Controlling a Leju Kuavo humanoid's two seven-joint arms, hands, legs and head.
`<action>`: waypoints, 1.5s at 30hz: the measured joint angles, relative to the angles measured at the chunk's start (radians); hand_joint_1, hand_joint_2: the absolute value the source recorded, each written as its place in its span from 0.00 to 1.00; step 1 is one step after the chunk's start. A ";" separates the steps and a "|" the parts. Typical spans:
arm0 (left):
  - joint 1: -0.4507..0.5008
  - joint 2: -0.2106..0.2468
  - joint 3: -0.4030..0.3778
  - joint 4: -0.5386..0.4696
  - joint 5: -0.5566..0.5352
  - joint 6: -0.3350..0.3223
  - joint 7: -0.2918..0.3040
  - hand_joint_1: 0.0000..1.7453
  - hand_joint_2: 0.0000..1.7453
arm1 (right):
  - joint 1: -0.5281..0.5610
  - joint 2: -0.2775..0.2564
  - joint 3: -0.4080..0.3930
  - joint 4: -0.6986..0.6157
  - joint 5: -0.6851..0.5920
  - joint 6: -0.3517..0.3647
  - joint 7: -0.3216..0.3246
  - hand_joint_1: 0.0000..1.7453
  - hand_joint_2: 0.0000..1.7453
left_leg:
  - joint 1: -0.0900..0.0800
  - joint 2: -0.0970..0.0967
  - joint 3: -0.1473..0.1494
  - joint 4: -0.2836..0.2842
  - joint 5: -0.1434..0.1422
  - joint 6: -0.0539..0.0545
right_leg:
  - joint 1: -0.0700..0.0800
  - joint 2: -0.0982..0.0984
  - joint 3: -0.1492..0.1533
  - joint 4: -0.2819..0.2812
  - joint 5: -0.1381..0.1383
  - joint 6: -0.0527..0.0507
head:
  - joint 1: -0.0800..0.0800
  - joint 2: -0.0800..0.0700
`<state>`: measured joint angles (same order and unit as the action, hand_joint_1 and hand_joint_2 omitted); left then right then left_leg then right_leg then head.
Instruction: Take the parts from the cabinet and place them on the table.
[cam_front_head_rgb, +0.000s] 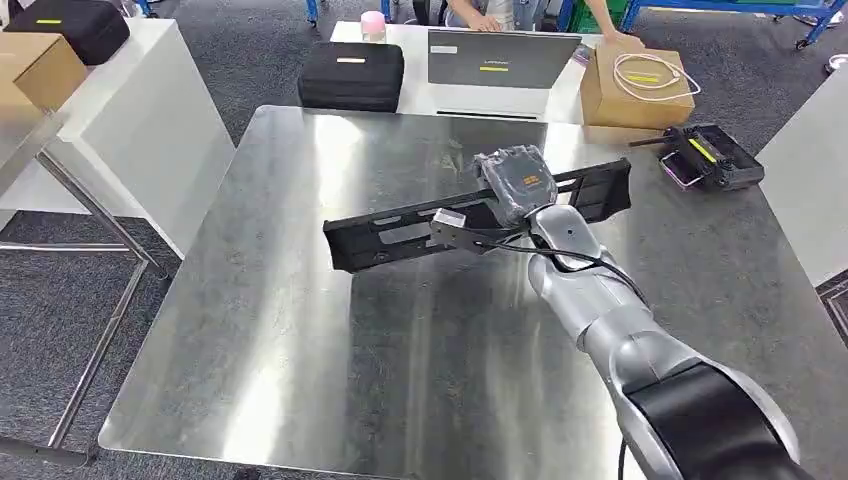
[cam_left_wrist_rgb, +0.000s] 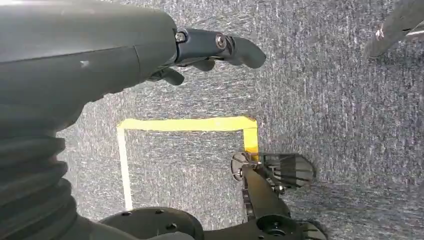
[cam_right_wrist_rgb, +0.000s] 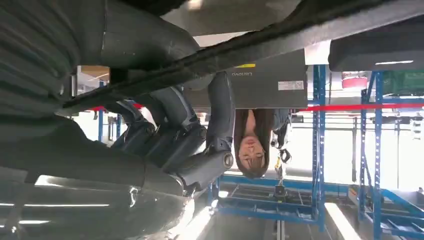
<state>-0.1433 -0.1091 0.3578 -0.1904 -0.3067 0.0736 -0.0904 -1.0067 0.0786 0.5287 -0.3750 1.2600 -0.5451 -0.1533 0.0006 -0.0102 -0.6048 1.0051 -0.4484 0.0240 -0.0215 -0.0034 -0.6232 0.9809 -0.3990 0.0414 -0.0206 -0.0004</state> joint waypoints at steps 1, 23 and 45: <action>0.000 0.000 0.000 0.000 0.000 0.000 0.000 0.00 1.00 | 0.000 0.000 0.000 0.000 0.000 0.000 0.001 1.00 1.00 | 0.000 0.000 0.000 0.000 0.000 0.001 | -0.001 0.000 0.001 -0.002 0.002 0.003 | 0.000 0.000; 0.004 0.000 0.005 0.000 -0.018 0.000 -0.036 0.00 1.00 | -0.005 -0.010 0.000 0.000 0.011 0.010 0.010 1.00 1.00 | 0.001 0.001 -0.002 0.000 0.001 0.005 | 0.002 0.000 0.000 -0.005 0.005 0.007 | -0.001 0.000; 0.004 -0.009 0.005 -0.002 -0.056 0.077 -0.327 0.00 1.00 | -0.009 -0.041 0.000 0.000 0.025 0.010 0.012 1.00 1.00 | 0.001 0.002 -0.002 0.000 0.001 0.005 | 0.002 0.001 -0.001 -0.005 0.005 0.007 | 0.000 0.000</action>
<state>-0.1396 -0.1183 0.3628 -0.1919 -0.3628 0.1507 -0.4177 -1.0160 0.0378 0.5283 -0.3750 1.2848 -0.5352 -0.1415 0.0021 -0.0086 -0.6073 1.0056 -0.4476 0.0295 -0.0198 -0.0027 -0.6242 0.9763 -0.3945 0.0488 -0.0210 0.0000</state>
